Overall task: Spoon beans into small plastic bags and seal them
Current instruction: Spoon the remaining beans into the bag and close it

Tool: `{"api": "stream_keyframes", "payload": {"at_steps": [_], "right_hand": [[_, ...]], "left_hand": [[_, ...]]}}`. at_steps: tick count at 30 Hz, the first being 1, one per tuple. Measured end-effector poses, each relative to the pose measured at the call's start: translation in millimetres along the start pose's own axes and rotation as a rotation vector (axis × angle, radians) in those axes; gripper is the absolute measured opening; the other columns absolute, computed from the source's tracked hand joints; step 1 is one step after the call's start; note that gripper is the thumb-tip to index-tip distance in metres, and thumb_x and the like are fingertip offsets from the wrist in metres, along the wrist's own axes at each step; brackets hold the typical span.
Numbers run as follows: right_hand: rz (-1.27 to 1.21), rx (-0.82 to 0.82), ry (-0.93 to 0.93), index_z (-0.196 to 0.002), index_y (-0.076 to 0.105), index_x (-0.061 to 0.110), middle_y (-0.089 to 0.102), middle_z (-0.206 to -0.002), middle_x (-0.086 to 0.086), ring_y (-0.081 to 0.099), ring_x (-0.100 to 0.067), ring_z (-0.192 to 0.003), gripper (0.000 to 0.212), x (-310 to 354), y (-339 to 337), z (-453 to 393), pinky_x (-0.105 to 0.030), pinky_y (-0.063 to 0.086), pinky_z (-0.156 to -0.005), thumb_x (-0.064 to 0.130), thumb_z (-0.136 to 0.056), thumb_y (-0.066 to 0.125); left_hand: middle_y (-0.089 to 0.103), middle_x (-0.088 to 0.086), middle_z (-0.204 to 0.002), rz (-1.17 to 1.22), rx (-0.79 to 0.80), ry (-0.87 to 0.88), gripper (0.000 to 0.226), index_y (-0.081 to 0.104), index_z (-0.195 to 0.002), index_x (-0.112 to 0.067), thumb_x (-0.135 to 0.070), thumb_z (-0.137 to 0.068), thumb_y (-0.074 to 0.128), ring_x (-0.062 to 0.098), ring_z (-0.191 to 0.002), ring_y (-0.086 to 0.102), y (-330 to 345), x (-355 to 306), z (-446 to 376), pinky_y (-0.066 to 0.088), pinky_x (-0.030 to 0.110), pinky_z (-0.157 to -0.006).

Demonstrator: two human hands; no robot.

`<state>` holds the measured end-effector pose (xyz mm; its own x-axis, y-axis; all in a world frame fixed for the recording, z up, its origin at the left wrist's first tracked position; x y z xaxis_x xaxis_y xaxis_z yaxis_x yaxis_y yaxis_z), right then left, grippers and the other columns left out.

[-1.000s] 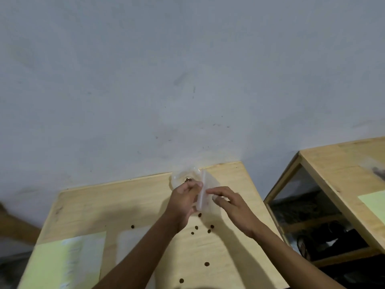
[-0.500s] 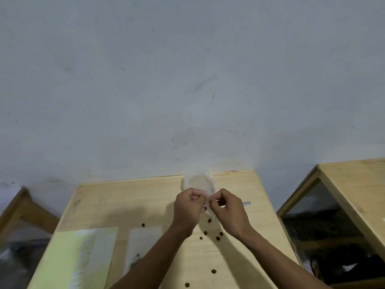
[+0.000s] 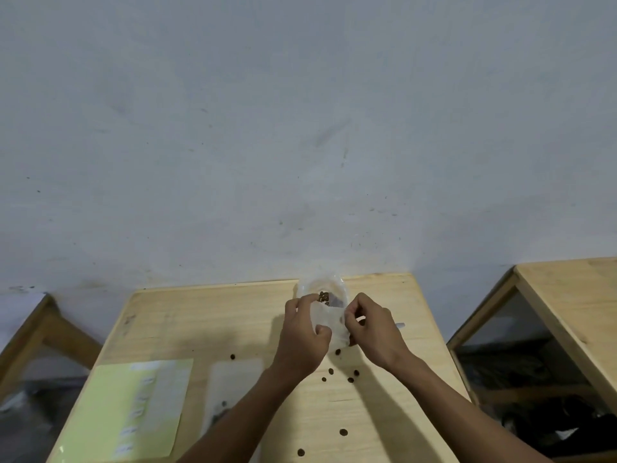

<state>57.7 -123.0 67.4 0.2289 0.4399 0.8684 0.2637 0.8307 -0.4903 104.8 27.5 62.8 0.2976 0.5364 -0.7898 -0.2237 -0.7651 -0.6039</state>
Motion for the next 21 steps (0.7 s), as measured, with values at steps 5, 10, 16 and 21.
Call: {"api": "stream_keyframes", "payload": {"at_steps": [5,10,16,21], "right_hand": [[-0.085,-0.017,0.003,-0.08,0.053,0.01,0.065,-0.081,-0.004,0.067,-0.02,-0.062,0.013,-3,-2,-9,-0.044,0.06,-0.062,0.012,-0.092,0.053],[-0.25,-0.051,0.06,-0.082,0.061,0.011,0.067,-0.084,-0.006,0.069,-0.028,-0.078,0.011,-7,0,-17,-0.049,0.061,-0.065,0.013,-0.093,0.058],[-0.519,-0.014,0.241,-0.085,0.059,0.0,0.055,-0.076,-0.016,0.059,-0.029,-0.066,0.01,-8,5,-22,-0.038,0.058,-0.057,0.006,-0.093,0.058],[-0.632,0.068,0.32,-0.086,0.059,-0.001,0.056,-0.081,-0.017,0.058,-0.03,-0.066,0.009,-10,11,-22,-0.031,0.056,-0.054,0.004,-0.093,0.059]], "left_hand": [[0.048,0.0,-0.108,-0.029,0.058,-0.045,0.037,0.06,-0.115,-0.005,-0.003,-0.078,0.063,0.018,-0.096,0.054,-2,4,0,0.032,-0.003,-0.075],[0.046,0.008,-0.131,-0.019,0.056,0.037,0.047,0.058,-0.117,-0.005,-0.028,-0.077,0.052,0.019,-0.127,0.046,-6,5,4,0.037,0.024,-0.104],[0.048,-0.01,-0.134,-0.221,0.089,0.249,0.085,0.045,-0.136,-0.017,-0.061,-0.068,0.068,0.007,-0.126,0.04,-9,14,8,0.035,0.028,-0.108],[0.056,-0.011,-0.129,-0.369,-0.017,0.235,0.068,0.049,-0.132,-0.029,-0.058,-0.073,0.064,0.014,-0.121,0.049,-12,30,6,0.043,0.032,-0.098]]}}
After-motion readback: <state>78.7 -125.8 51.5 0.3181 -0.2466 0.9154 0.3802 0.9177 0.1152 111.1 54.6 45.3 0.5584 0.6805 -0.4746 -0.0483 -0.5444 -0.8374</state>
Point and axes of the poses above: each hand's wrist, its own z-axis away from the middle knuckle, its own y-axis out of the palm, x = y × z, the point moved 2 cm from there along -z, towards the middle knuckle
